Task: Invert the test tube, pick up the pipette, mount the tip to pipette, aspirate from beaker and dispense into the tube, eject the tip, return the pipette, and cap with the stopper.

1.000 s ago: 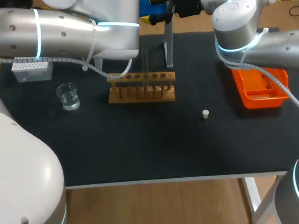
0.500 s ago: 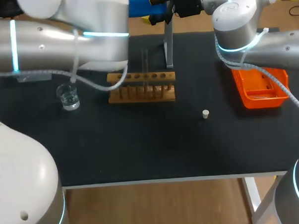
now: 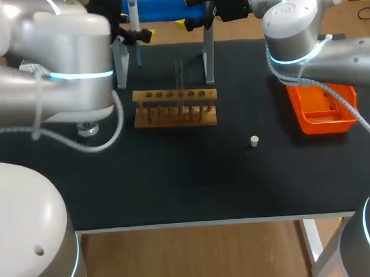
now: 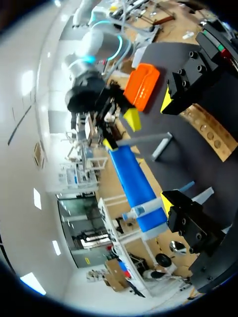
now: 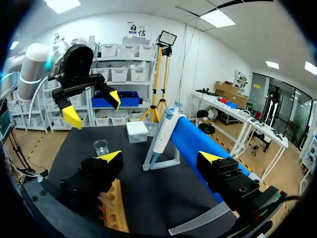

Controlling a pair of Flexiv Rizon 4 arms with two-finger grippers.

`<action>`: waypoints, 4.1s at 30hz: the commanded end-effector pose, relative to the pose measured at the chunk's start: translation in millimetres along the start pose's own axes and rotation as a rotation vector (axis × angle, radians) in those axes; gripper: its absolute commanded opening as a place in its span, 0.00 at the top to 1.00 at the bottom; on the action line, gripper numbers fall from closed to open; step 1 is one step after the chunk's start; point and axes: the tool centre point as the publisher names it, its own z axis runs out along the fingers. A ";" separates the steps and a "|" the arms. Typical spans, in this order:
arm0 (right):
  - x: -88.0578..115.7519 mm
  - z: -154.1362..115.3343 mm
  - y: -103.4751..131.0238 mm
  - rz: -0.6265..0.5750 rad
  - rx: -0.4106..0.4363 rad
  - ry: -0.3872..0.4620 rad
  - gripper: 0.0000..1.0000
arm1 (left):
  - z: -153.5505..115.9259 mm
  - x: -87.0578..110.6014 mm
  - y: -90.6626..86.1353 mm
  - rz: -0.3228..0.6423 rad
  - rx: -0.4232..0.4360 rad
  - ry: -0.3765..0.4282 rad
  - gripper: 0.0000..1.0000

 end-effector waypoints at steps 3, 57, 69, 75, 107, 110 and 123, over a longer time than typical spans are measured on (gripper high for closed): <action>-0.7 -0.5 0.3 0.000 0.003 0.002 0.00 | -12.2 15.7 11.1 0.074 0.100 0.276 0.00; -0.7 -0.5 0.3 0.000 0.003 0.002 0.00 | 87.1 78.7 54.9 0.261 -0.004 0.599 0.00; -0.7 -0.5 0.3 0.000 0.003 0.002 0.00 | 94.9 92.3 61.8 0.256 -0.006 0.559 0.00; -0.7 -0.5 0.3 0.000 0.003 0.002 0.00 | 105.1 97.3 67.8 0.258 -0.028 0.567 0.00; -0.7 -0.5 0.3 0.000 0.003 0.002 0.00 | 125.6 95.2 85.3 0.303 -0.058 0.573 0.00; -0.7 -0.5 0.3 0.000 0.003 0.002 0.00 | 126.2 94.9 85.4 0.320 -0.051 0.575 0.00; -0.7 -0.5 0.3 0.000 0.003 0.002 0.00 | 129.6 95.0 88.1 0.347 -0.047 0.584 0.00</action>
